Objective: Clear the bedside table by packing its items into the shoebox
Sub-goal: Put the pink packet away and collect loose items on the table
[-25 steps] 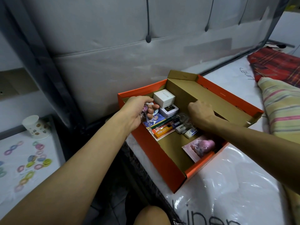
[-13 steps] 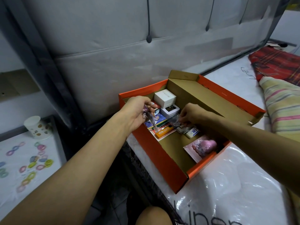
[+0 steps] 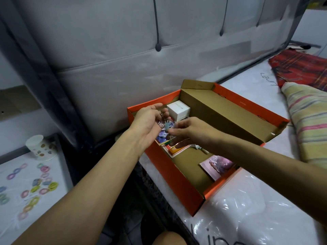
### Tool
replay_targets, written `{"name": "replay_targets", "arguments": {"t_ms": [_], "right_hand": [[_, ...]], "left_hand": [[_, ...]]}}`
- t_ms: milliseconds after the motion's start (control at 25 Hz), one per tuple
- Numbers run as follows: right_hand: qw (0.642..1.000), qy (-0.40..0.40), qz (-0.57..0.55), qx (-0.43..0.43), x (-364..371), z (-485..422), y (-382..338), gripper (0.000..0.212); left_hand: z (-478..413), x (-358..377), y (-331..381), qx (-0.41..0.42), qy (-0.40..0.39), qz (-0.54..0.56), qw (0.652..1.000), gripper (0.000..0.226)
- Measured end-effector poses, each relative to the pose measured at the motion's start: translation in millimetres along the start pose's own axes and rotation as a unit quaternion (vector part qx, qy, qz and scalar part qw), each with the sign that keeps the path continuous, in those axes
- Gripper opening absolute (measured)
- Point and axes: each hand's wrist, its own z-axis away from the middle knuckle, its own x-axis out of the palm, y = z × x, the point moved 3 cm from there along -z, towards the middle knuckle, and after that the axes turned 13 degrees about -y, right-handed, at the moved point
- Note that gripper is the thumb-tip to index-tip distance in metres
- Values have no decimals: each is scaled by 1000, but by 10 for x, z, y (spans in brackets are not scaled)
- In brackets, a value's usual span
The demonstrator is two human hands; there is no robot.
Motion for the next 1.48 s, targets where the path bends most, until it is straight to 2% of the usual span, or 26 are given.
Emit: {"name": "replay_targets", "arguments": {"t_ms": [200, 400, 600, 720, 800, 840, 880, 1000, 1080, 1120, 1360, 1480], "right_hand": [[994, 75, -70, -38, -76, 26, -90, 19], [989, 82, -114, -48, -63, -23, -133, 22], [990, 81, -116, -11, -40, -120, -119, 18], [987, 47, -152, 20, -26, -196, -80, 16], [983, 31, -177, 37, -35, -222, -17, 14], [984, 22, -168, 51, -48, -227, 29, 14], [987, 15, -147, 69, -55, -234, 71, 14], [989, 22, -74, 123, -56, -291, 188, 18], [989, 28, -28, 140, -52, -358, 233, 20], [989, 30, -11, 146, -48, -391, 258, 20], [979, 14, 91, 182, 48, -552, 450, 27], [954, 26, 217, 203, 112, -653, 518, 36]], "left_hand": [[39, 7, 65, 21, -45, 20, 999, 50], [91, 28, 33, -7, -82, -4, 997, 40], [76, 21, -19, -21, -112, 67, 991, 29], [8, -12, -25, -15, -106, -8, 994, 35], [-58, -43, 17, 10, -103, -145, 984, 29], [-105, -70, 46, 18, -97, -248, 964, 23], [-160, -107, 81, 22, -90, -364, 927, 18], [-365, -140, 132, -4, -112, -648, 753, 16], [-466, -85, 118, -20, -135, -749, 648, 17], [-514, -66, 97, -30, -146, -777, 612, 18], [-619, -69, -93, -145, -175, -866, 445, 25], [-591, -35, -138, -175, -180, -880, 403, 18]]}}
